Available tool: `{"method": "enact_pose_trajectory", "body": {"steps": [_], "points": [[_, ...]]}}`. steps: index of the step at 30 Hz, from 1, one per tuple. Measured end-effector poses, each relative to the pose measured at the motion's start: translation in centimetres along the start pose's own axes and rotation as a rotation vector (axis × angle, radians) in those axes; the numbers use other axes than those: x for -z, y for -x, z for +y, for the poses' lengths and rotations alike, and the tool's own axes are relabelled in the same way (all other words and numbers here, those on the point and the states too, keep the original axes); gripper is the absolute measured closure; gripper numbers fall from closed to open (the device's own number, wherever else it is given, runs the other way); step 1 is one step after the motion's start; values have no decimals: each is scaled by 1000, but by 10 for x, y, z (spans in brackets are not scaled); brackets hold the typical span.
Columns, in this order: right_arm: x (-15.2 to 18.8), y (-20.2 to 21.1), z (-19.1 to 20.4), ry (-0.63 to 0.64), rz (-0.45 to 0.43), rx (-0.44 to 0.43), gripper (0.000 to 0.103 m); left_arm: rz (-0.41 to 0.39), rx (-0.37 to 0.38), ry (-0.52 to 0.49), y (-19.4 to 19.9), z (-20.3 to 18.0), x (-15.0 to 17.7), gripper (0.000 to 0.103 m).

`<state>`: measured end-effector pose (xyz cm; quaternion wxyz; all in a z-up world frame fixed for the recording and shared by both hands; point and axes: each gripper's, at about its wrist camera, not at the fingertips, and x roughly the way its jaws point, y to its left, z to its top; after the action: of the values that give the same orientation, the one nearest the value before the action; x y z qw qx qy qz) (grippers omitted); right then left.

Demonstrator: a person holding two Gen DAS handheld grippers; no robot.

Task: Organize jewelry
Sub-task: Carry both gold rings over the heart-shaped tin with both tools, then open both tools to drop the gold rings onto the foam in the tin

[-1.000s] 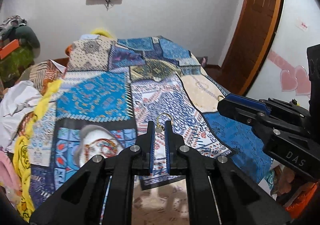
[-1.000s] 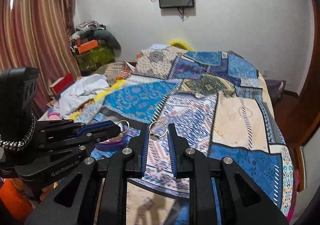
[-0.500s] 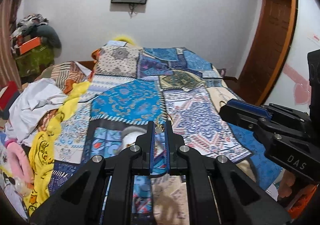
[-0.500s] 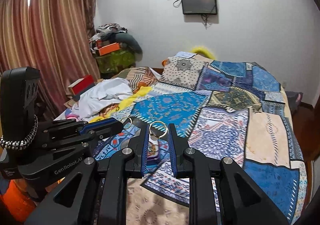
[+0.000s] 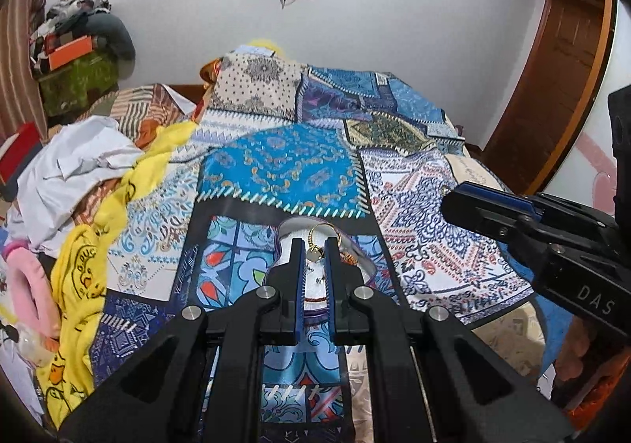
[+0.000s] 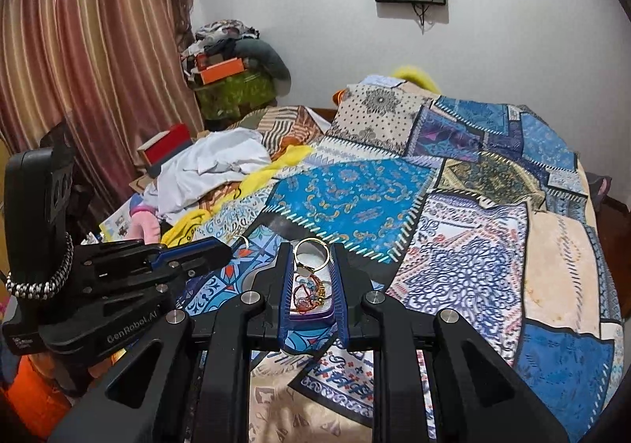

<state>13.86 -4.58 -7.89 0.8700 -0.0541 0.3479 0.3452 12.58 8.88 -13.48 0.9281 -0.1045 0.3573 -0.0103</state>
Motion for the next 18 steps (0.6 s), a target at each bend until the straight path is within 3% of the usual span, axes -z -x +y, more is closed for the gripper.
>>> {"method": "enact_pose_trajectory", "body": {"steps": [18], "points": [[11, -68, -4, -38, 170, -41, 86, 120, 61, -13, -50, 8, 21, 95]]}}
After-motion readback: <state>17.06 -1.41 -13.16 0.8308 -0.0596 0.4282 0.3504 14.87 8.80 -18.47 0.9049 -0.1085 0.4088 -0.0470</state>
